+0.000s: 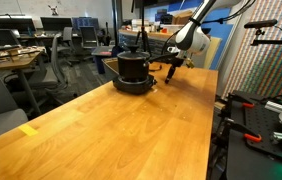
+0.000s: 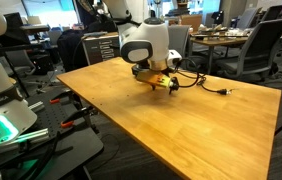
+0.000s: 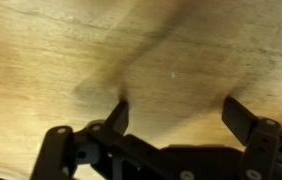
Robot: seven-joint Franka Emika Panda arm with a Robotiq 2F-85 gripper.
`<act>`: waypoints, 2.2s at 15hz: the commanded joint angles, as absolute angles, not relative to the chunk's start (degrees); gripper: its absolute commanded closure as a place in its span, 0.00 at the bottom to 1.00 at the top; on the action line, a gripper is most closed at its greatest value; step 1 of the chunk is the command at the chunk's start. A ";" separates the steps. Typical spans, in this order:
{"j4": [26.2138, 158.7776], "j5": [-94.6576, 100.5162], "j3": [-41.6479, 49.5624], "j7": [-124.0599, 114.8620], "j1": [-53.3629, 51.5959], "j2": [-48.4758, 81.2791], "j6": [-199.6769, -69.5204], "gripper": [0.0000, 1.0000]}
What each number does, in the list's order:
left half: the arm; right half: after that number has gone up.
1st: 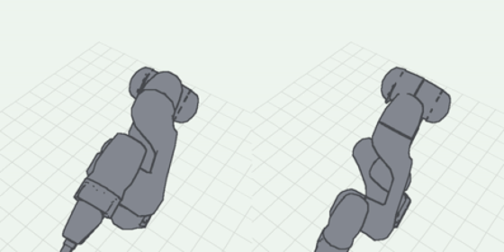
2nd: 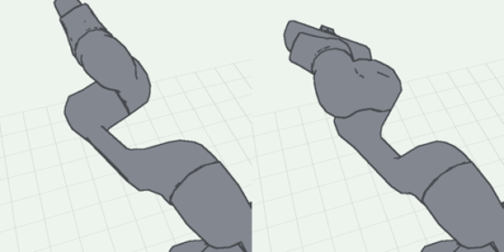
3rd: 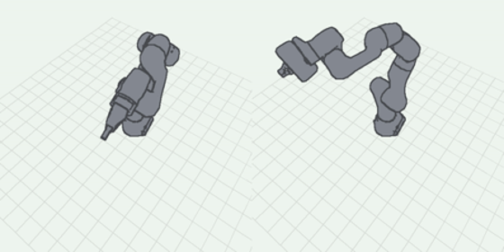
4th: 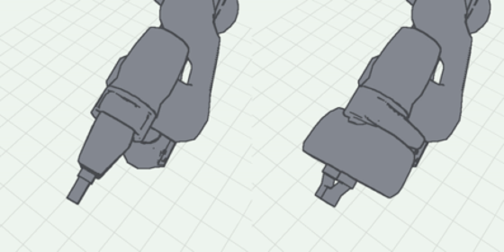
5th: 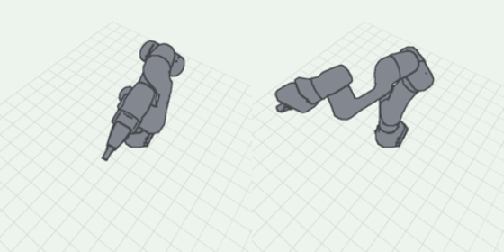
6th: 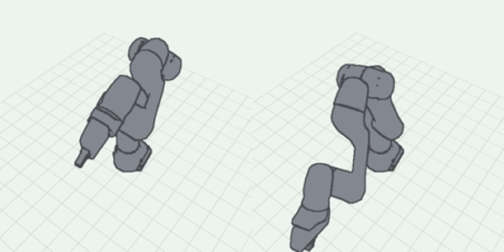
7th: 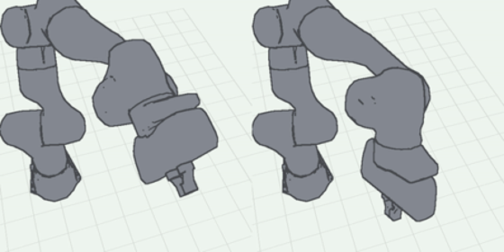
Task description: Put the pot on the stove, cover it with the lid then turn the stove on
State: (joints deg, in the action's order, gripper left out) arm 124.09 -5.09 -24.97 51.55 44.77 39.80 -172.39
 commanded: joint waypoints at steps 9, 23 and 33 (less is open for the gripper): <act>140.72 15.60 -31.30 56.58 54.59 37.80 -194.43 0.00; 146.67 42.54 -33.61 52.86 65.22 40.57 -195.97 0.00; 154.27 46.77 -40.31 50.74 74.61 41.51 -207.87 0.00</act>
